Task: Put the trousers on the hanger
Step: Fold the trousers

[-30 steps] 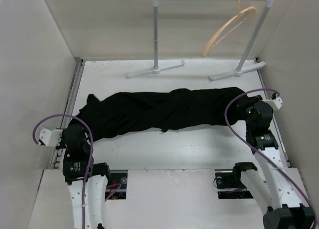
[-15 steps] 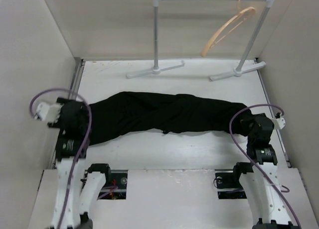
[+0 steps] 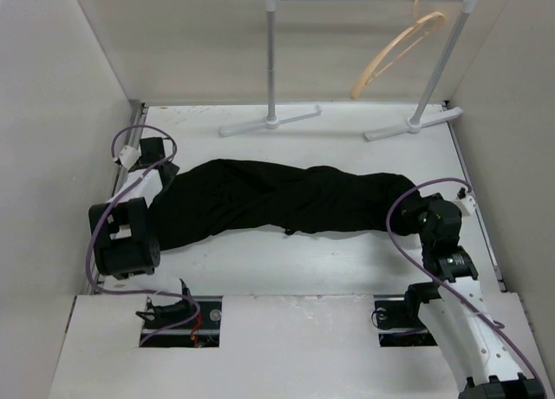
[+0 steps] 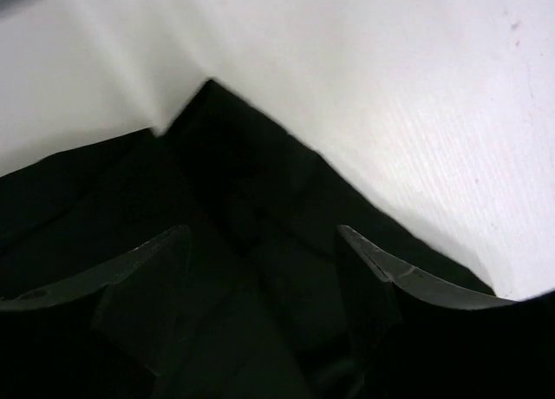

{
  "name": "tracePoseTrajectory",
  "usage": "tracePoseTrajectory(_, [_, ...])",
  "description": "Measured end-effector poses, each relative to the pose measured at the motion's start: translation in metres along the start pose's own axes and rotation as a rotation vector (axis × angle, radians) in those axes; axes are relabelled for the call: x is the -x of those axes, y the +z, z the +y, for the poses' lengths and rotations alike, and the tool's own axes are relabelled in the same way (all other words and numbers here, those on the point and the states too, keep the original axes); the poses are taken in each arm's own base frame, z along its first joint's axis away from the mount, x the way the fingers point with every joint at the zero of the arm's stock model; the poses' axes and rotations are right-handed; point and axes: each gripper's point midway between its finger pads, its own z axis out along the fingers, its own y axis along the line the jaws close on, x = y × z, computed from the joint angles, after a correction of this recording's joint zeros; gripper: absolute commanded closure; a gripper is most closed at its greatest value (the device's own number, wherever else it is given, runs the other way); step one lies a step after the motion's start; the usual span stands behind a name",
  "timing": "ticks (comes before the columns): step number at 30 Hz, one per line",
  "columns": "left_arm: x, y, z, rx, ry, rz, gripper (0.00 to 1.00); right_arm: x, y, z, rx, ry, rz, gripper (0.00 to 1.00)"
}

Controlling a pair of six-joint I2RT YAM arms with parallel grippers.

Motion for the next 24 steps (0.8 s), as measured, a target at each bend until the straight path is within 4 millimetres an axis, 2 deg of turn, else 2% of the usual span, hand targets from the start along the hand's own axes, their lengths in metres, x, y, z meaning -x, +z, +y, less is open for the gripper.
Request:
tracePoseTrajectory(5, [0.002,0.023,-0.024,-0.020,0.005,0.027,0.39,-0.013,0.000,0.002,0.010,-0.028,0.035,0.86])
tracePoseTrajectory(8, [0.005,0.039,-0.030,-0.016,0.006,0.030,0.57,-0.020,-0.001,0.008,0.032,-0.043,0.053,0.85])
tracePoseTrajectory(11, [-0.003,0.053,-0.020,0.020,0.021,0.053,0.72,-0.026,-0.001,0.007,0.036,-0.054,0.060,0.82])
tracePoseTrajectory(13, [-0.004,0.059,-0.016,0.035,0.022,0.052,0.88,-0.027,0.000,0.006,0.033,-0.056,0.056,0.80])
tracePoseTrajectory(16, [-0.002,0.061,-0.012,0.042,0.015,0.054,1.00,-0.025,0.001,0.005,0.026,-0.055,0.046,0.79])
tracePoseTrajectory(20, [0.008,0.057,-0.011,0.051,-0.001,0.029,1.00,-0.026,0.003,0.003,0.017,-0.065,0.046,0.88])
tracePoseTrajectory(22, [0.028,0.043,-0.018,0.042,-0.014,-0.017,1.00,-0.026,0.004,0.003,0.011,-0.077,0.050,0.90])
tracePoseTrajectory(24, [0.063,0.020,-0.038,-0.005,-0.045,-0.095,1.00,-0.022,0.004,0.009,0.014,-0.088,0.048,0.91])
